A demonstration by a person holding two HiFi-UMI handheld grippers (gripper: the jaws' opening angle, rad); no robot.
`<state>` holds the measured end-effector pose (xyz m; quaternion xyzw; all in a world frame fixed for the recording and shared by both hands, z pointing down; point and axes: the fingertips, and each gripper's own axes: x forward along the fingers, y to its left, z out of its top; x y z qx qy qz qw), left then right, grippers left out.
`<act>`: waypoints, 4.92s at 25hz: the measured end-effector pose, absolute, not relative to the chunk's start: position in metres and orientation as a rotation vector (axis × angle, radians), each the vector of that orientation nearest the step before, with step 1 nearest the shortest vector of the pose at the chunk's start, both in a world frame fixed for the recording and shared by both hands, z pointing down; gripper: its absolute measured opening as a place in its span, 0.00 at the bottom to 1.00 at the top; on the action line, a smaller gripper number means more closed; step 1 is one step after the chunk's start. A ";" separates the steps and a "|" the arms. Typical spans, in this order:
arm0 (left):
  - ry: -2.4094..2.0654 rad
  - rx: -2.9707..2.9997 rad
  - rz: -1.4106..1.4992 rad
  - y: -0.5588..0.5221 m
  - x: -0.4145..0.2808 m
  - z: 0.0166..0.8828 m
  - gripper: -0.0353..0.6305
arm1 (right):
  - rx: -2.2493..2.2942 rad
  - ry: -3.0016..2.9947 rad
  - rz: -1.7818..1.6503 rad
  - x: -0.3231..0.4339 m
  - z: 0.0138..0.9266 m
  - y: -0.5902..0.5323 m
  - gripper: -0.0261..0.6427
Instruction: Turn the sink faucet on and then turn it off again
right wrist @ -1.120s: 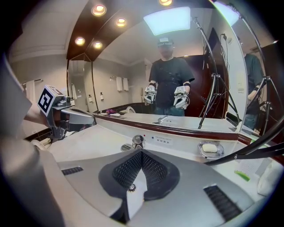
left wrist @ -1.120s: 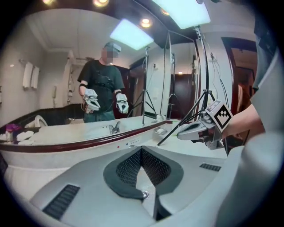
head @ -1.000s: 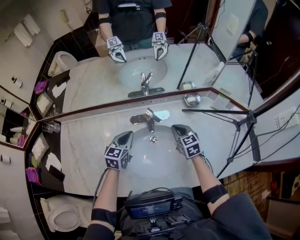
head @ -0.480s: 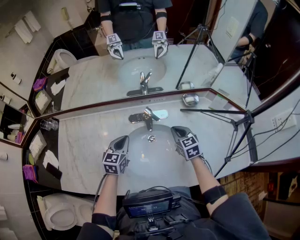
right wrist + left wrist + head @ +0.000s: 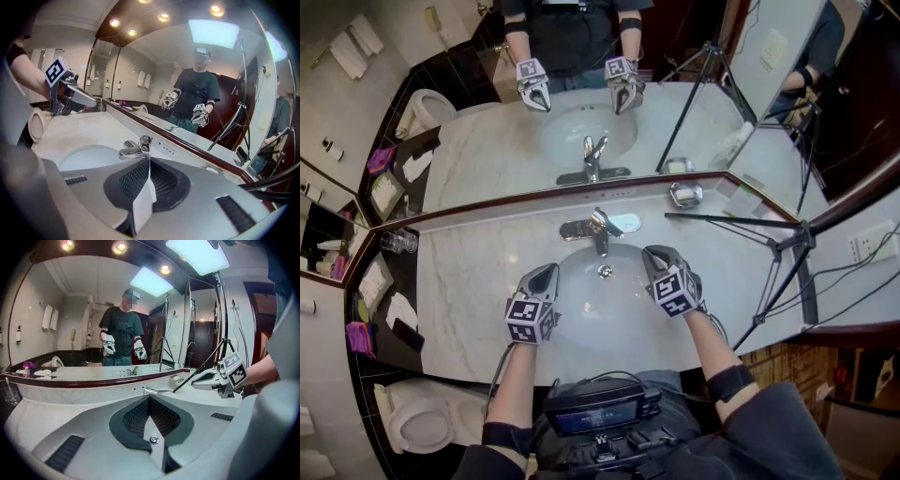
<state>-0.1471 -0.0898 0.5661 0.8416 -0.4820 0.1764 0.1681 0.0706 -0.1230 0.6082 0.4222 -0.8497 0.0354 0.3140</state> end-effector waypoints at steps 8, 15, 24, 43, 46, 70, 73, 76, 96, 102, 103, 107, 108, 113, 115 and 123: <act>-1.379 2.391 0.528 -0.097 -0.147 0.571 0.05 | 0.877 -2.097 -0.286 0.049 0.633 -0.141 0.31; -1.389 2.382 0.539 -0.103 -0.149 0.575 0.05 | 0.703 -1.949 -0.593 0.032 0.650 -0.162 0.37; -1.397 2.354 0.541 -0.103 -0.157 0.583 0.05 | 0.525 -1.853 -0.794 0.001 0.671 -0.185 0.39; -1.396 2.311 0.533 -0.102 -0.166 0.599 0.05 | 0.458 -1.825 -0.819 -0.021 0.676 -0.216 0.32; -1.395 2.308 0.536 -0.102 -0.166 0.600 0.05 | 0.465 -1.840 -0.789 -0.023 0.674 -0.218 0.32; -1.398 2.291 0.532 -0.101 -0.168 0.607 0.05 | 0.332 -1.910 -0.628 -0.041 0.658 -0.239 0.32; -1.401 2.290 0.533 -0.102 -0.168 0.608 0.05 | 0.340 -1.911 -0.623 -0.040 0.659 -0.239 0.32; -1.406 2.288 0.536 -0.101 -0.168 0.608 0.05 | 0.327 -1.895 -0.633 -0.039 0.660 -0.239 0.32; -1.451 2.316 0.514 -0.110 -0.176 0.582 0.05 | 0.574 -1.964 -0.497 0.007 0.610 -0.195 0.17; -1.452 2.339 0.499 -0.111 -0.170 0.574 0.05 | 0.805 -2.084 -0.298 0.027 0.590 -0.179 0.07; -1.452 2.344 0.497 -0.111 -0.169 0.573 0.05 | 0.850 -2.113 -0.234 0.031 0.589 -0.176 0.07; -1.457 2.357 0.487 -0.109 -0.167 0.568 0.05 | 1.052 -2.259 0.109 0.043 0.579 -0.162 0.07; -1.458 2.358 0.484 -0.109 -0.167 0.568 0.05 | 1.107 -2.294 0.206 0.047 0.576 -0.159 0.07; -1.459 2.358 0.475 -0.106 -0.168 0.566 0.05 | 1.250 -2.374 0.490 0.064 0.584 -0.141 0.07; -1.460 2.358 0.471 -0.104 -0.168 0.565 0.05 | 1.274 -2.382 0.532 0.066 0.584 -0.133 0.07; -1.453 2.374 0.467 -0.100 -0.165 0.562 0.05 | 1.362 -2.409 0.689 0.078 0.587 -0.112 0.07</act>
